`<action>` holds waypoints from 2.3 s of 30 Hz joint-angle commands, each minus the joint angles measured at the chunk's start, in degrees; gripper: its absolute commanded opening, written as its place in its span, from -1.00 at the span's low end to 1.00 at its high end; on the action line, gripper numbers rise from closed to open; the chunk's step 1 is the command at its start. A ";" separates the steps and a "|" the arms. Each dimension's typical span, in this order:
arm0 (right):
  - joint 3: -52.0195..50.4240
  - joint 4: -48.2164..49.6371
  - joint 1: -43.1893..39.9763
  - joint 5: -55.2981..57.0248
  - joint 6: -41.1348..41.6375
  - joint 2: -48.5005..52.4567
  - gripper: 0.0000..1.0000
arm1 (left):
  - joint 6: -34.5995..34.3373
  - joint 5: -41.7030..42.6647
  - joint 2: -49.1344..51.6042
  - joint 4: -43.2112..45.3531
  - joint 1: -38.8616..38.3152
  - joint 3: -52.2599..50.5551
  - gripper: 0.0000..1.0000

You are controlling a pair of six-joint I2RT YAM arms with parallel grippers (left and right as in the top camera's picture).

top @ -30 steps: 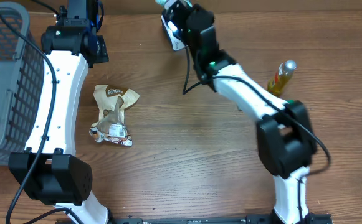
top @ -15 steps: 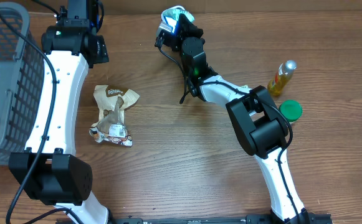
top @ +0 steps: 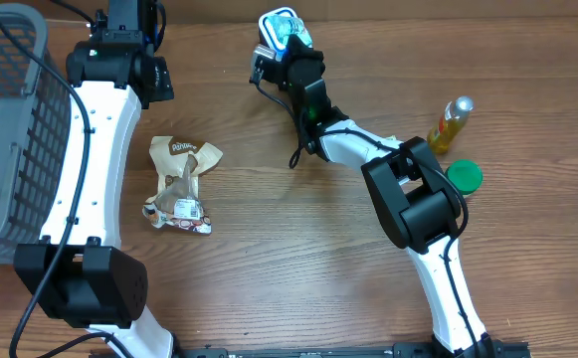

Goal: Scan the item barcode
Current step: 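Hold the wipes pack against the white scanner face, then carry the wipes pack right and release it on the table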

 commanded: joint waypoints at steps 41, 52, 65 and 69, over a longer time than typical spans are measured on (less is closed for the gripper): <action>0.81 -91.25 1.22 -27.28 69.46 -34.53 -0.93 | 0.48 -0.74 -1.07 0.07 -0.31 0.90 0.99; -7.98 -102.14 -2.60 -24.39 68.76 -34.21 -0.85 | 0.48 -0.74 -1.07 0.07 -0.31 0.92 0.99; -11.28 -84.28 -2.73 -27.80 87.93 -34.18 -0.50 | 0.48 -0.74 -1.07 0.07 -0.31 0.90 0.99; -15.15 -78.99 -0.87 -27.63 96.35 -34.18 -0.79 | 0.48 -0.74 -1.07 0.07 -0.31 0.90 0.99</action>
